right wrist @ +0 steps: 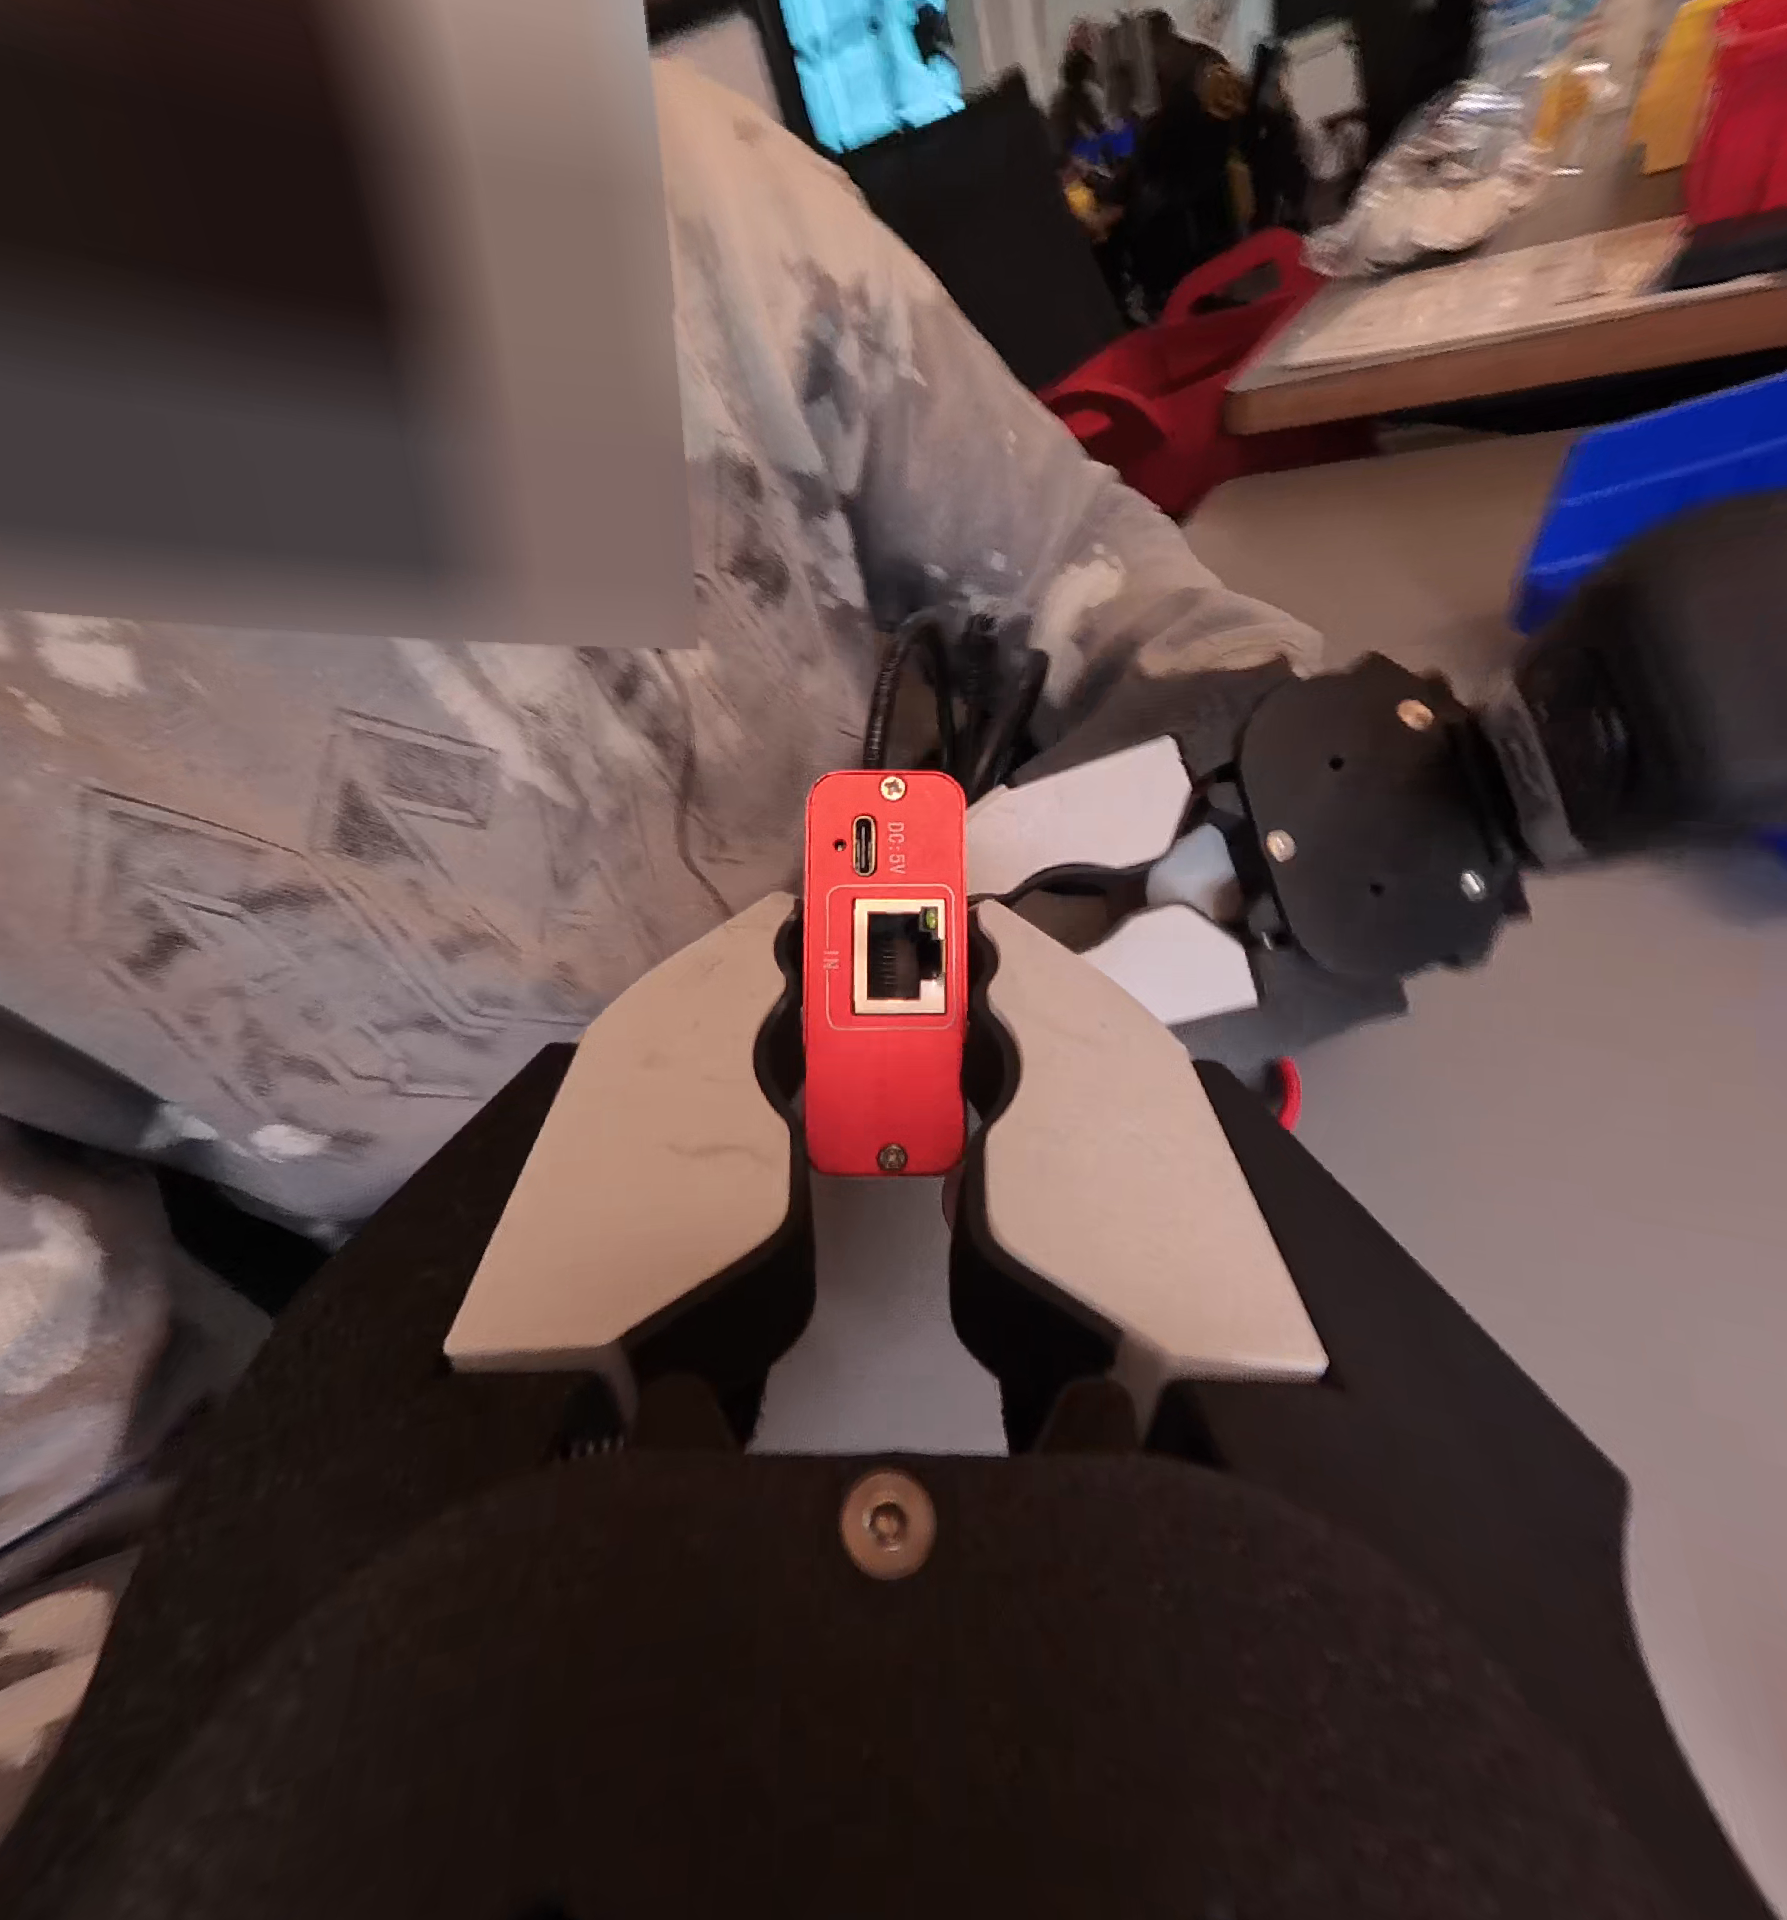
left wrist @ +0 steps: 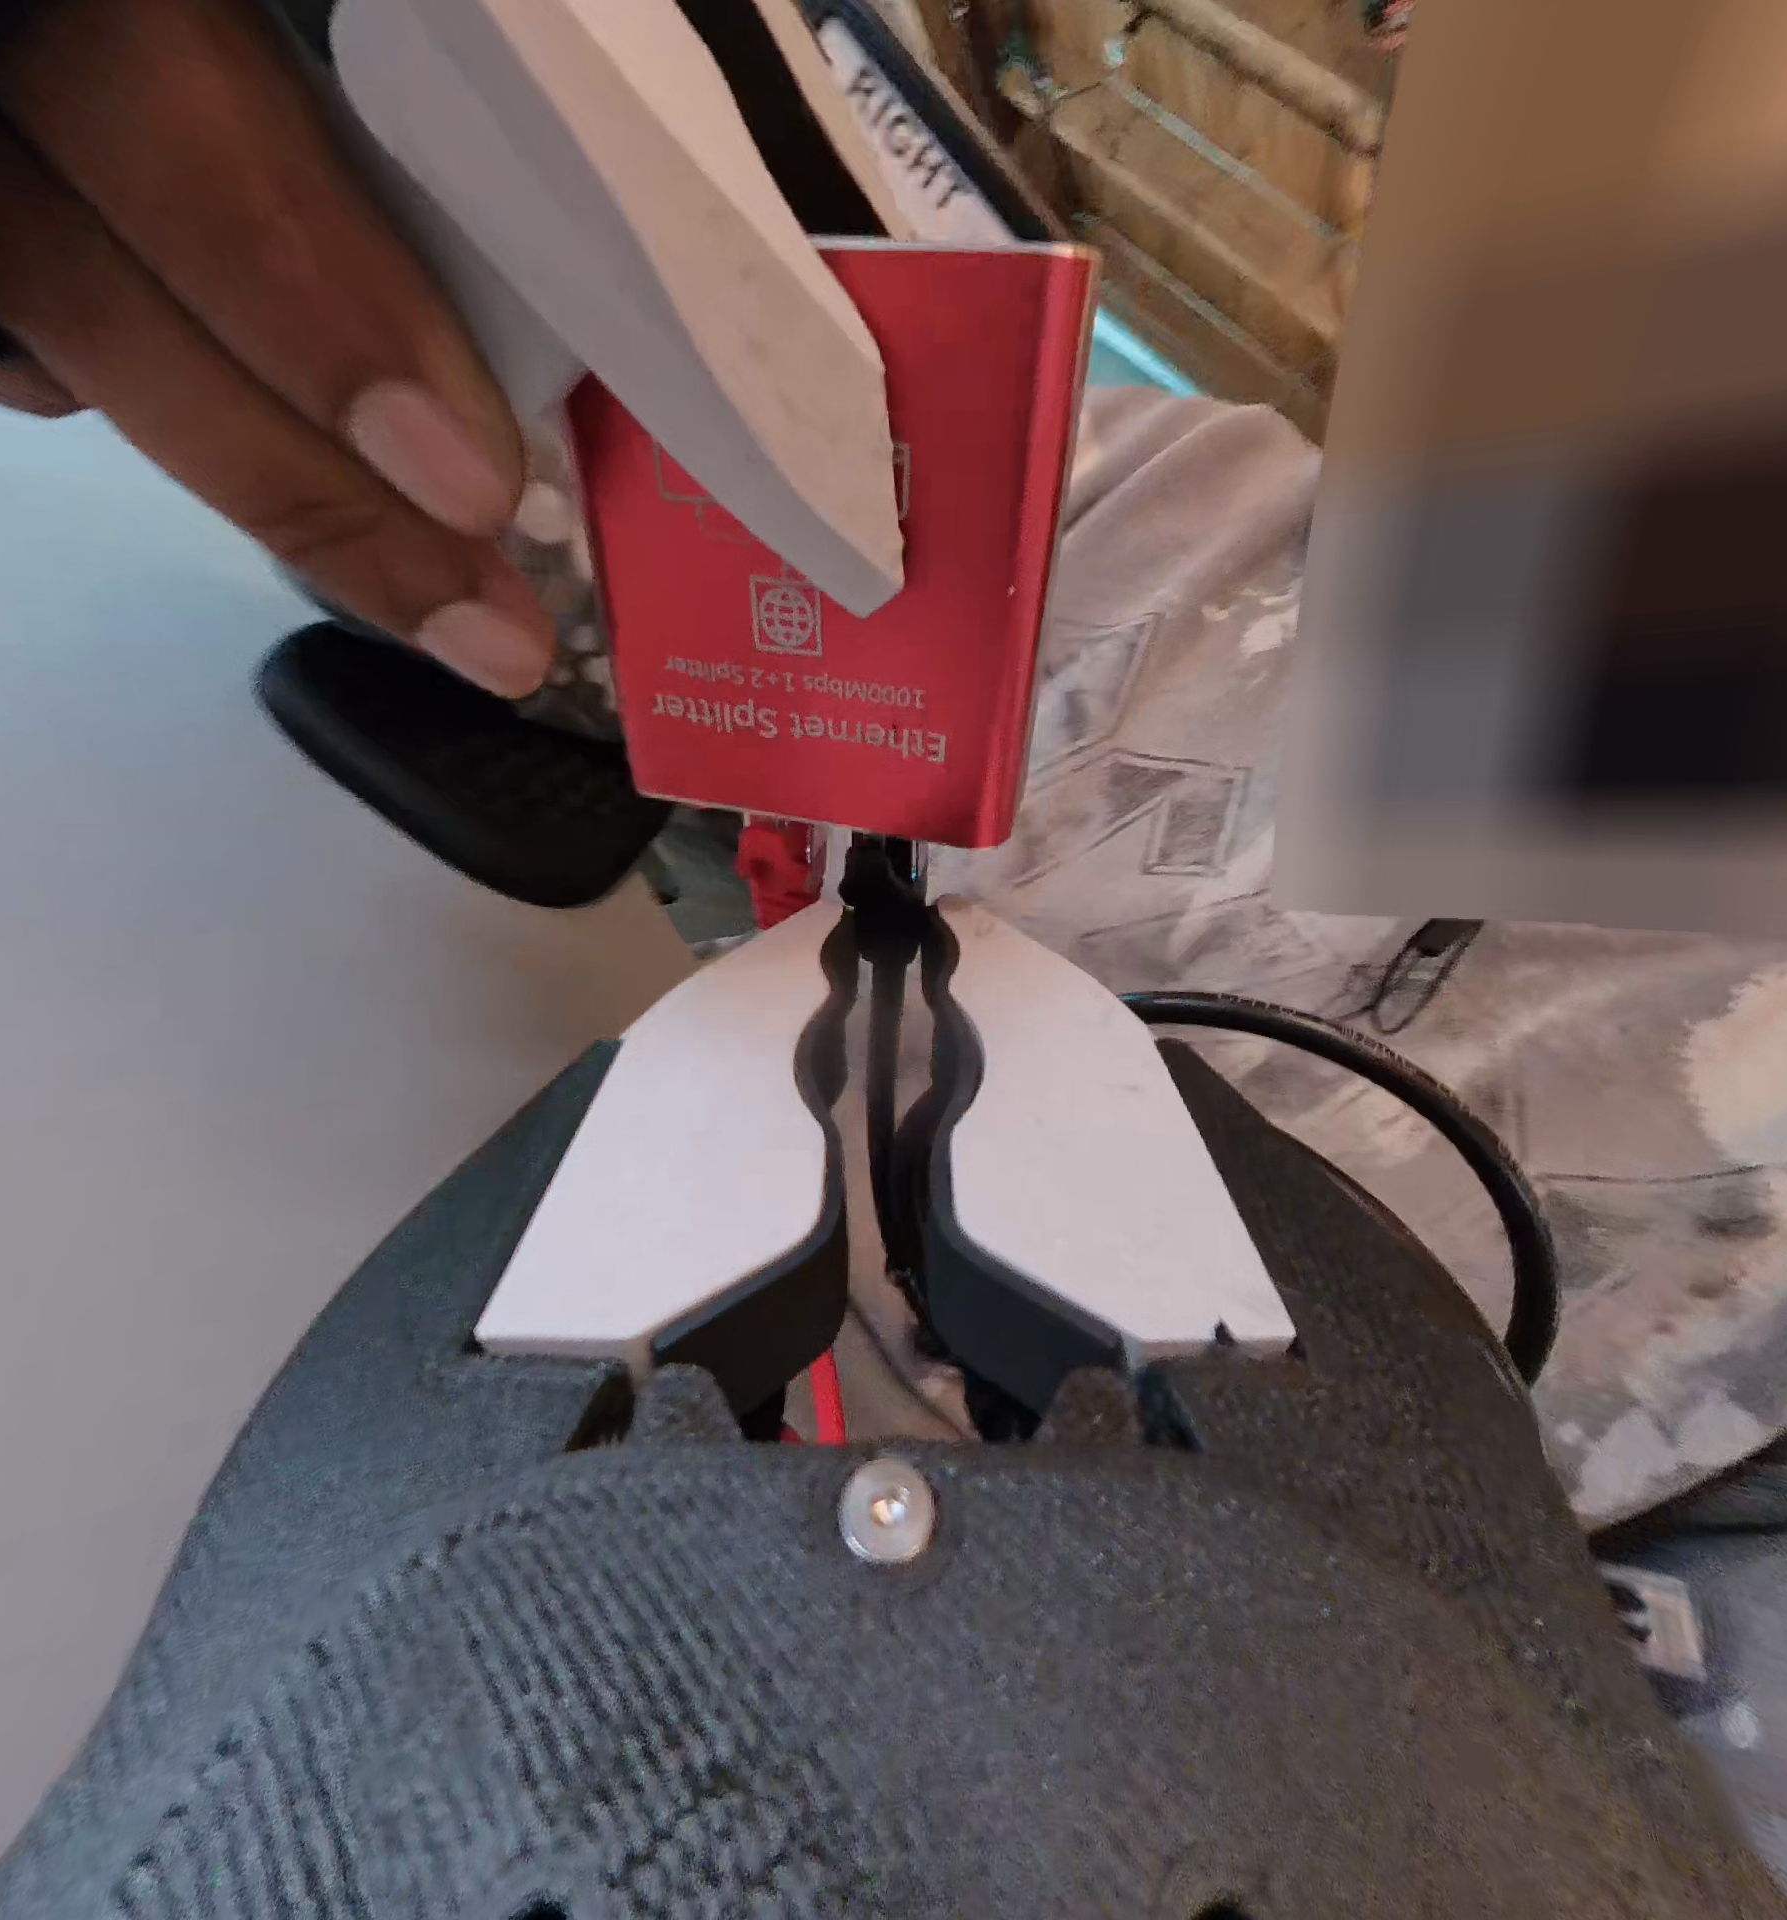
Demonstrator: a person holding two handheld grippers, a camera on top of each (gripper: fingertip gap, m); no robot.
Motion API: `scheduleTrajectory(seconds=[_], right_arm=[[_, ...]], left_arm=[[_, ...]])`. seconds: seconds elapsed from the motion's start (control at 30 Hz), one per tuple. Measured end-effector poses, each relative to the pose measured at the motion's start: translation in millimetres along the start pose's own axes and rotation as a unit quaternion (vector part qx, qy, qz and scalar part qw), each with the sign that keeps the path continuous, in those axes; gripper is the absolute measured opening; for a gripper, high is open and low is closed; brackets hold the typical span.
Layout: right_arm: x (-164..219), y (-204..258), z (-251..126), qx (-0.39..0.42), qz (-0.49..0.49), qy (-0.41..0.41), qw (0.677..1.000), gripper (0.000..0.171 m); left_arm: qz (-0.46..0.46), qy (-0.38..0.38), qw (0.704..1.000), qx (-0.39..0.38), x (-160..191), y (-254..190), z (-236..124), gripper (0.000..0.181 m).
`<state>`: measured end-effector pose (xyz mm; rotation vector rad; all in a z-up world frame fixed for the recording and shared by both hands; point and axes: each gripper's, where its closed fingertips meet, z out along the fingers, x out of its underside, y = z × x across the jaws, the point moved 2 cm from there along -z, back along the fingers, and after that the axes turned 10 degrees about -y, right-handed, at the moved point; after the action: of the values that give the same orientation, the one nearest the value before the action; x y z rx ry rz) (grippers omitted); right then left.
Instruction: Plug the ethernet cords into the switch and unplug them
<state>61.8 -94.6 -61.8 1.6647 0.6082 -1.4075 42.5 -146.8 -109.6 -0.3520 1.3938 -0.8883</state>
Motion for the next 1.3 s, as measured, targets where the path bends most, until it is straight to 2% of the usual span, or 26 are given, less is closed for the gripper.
scheduleTrajectory(seconds=[0.03,0.13,0.23,0.3,0.47,0.57,0.67,0.87,0.97,1.0,1.1,1.17,1.23,1.3], right_arm=[[-1.8,-2.1,-2.3,0.02,-0.013,0.004,1.0,0.026],[-8.1,0.9,-7.6,0.055,-0.039,0.025,0.997,0.026],[-16.0,6.4,-8.9,0.089,-0.07,0.051,0.992,0.026],[-17.7,6.3,-7.7,0.119,-0.088,0.078,0.986,0.026],[-19.1,1.4,-0.9,0.192,-0.119,0.149,0.963,0.026],[-24.6,1.5,5.7,0.212,-0.136,0.171,0.953,0.026],[-31.9,-2.4,5.5,0.246,-0.154,0.2,0.936,0.026],[-63.2,-8.5,-11.1,0.318,-0.194,0.192,0.908,0.026],[-93.3,-6.1,-23.3,0.353,-0.243,0.082,0.9,0.03],[-104.1,-3.5,-31.2,0.363,-0.253,0.039,0.896,0.037],[-129.0,9.9,-51.0,0.352,-0.26,-0.096,0.894,0.044],[-131.6,7.6,-54.4,0.349,-0.256,-0.125,0.893,0.048],[-128.9,3.5,-42.0,0.334,-0.255,-0.119,0.9,0.05],[-127.8,-1.5,-28.4,0.332,-0.27,-0.106,0.897,0.041]], left_arm=[[0.012,-0.001,1.0,-0.02,-2.6,2.3,-4.6,0.011],[0.078,-0.037,0.991,-0.102,-25.0,4.4,-27.6,0.018],[0.155,-0.108,0.961,-0.2,-61.8,-0.9,-64.5,0.019],[0.197,-0.13,0.944,-0.23,-77.3,-17.7,-75.2,0.021],[0.314,-0.059,0.897,-0.305,-81.2,-48.4,-51.3,0.029],[0.351,0.018,0.872,-0.34,-75.2,-47.3,-29.4,0.034],[0.357,0.085,0.86,-0.355,-70.8,-41.0,-12.6,0.04],[0.436,0.122,0.767,-0.455,-107.6,-22.4,-15.7,0.027],[0.466,0.077,0.76,-0.446,-131.4,-27.8,-19.2,0.027],[0.473,0.052,0.763,-0.438,-140.1,-31.8,-22.2,0.027],[0.49,-0.053,0.783,-0.379,-163.3,-55.5,-27.7,0.026],[0.5,-0.121,0.79,-0.334,-172.5,-72.1,-29.5,0.026],[0.509,-0.167,0.794,-0.288,-172.9,-81.5,-28.1,0.027],[0.507,-0.188,0.8,-0.262,-169.2,-80.7,-25.8,0.027]])
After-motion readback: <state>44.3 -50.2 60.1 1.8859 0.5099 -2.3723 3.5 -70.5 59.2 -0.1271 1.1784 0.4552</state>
